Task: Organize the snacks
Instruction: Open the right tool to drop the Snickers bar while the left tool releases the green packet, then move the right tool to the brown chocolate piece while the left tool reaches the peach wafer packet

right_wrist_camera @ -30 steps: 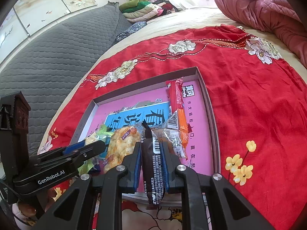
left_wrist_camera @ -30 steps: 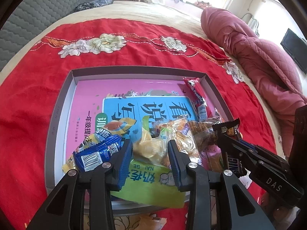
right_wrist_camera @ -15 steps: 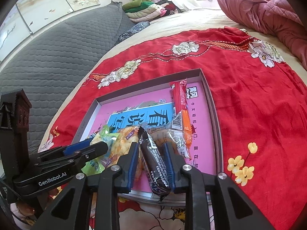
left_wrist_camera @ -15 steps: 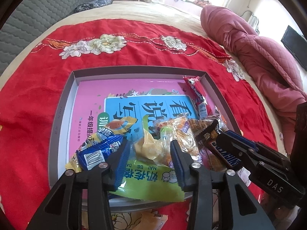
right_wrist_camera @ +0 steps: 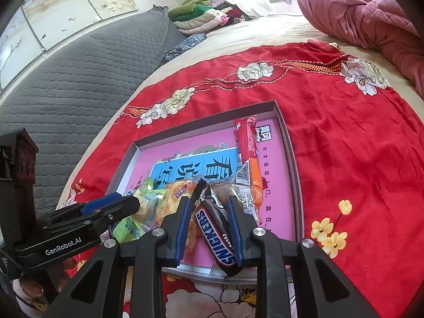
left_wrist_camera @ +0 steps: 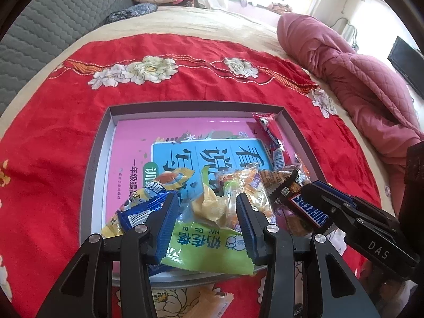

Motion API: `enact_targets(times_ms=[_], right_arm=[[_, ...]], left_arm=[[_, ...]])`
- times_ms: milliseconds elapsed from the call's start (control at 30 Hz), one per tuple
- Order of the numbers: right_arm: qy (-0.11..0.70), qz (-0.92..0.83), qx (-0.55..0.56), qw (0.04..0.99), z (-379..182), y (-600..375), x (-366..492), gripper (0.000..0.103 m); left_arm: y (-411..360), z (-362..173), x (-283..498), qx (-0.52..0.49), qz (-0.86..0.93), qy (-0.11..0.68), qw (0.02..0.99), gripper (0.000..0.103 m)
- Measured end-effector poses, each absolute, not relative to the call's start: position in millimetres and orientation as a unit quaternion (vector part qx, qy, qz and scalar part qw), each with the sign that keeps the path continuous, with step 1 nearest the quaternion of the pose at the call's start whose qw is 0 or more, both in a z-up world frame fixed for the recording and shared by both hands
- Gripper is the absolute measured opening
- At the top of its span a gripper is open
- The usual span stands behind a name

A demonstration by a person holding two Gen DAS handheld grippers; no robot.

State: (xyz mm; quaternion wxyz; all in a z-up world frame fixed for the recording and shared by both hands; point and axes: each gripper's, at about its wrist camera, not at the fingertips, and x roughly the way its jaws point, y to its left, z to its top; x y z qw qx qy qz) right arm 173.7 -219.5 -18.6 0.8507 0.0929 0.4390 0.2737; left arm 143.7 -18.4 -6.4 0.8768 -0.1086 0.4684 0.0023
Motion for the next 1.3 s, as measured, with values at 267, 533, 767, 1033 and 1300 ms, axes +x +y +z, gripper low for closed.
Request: enact_targets(times_ms=[267, 533, 767, 1033, 1300], right_arm=[[0.43, 0.279, 0.098, 0.853, -10, -222, 172, 0.033], [0.415, 0.288, 0.103, 0.857, 2, -225, 168, 0.048], [0.411, 0.297, 0.097, 0.856, 7, -223, 163, 0.049], [0.402, 0.32, 0.084, 0.854, 17, -223, 143, 0.056], [0.422, 0.326, 0.086, 0.842, 12, -225, 115, 0.057]], left_arm=[[-19, 5, 140, -0.111, -0.001, 0.463, 0.88, 0.055], [-19, 16, 135, -0.111, -0.004, 0.457, 0.882, 0.057], [-16, 18, 127, -0.112, -0.008, 0.461, 0.88, 0.06], [-10, 20, 114, -0.113, -0.015, 0.469, 0.876, 0.061], [-3, 13, 94, -0.1, -0.02, 0.489, 0.866, 0.061]])
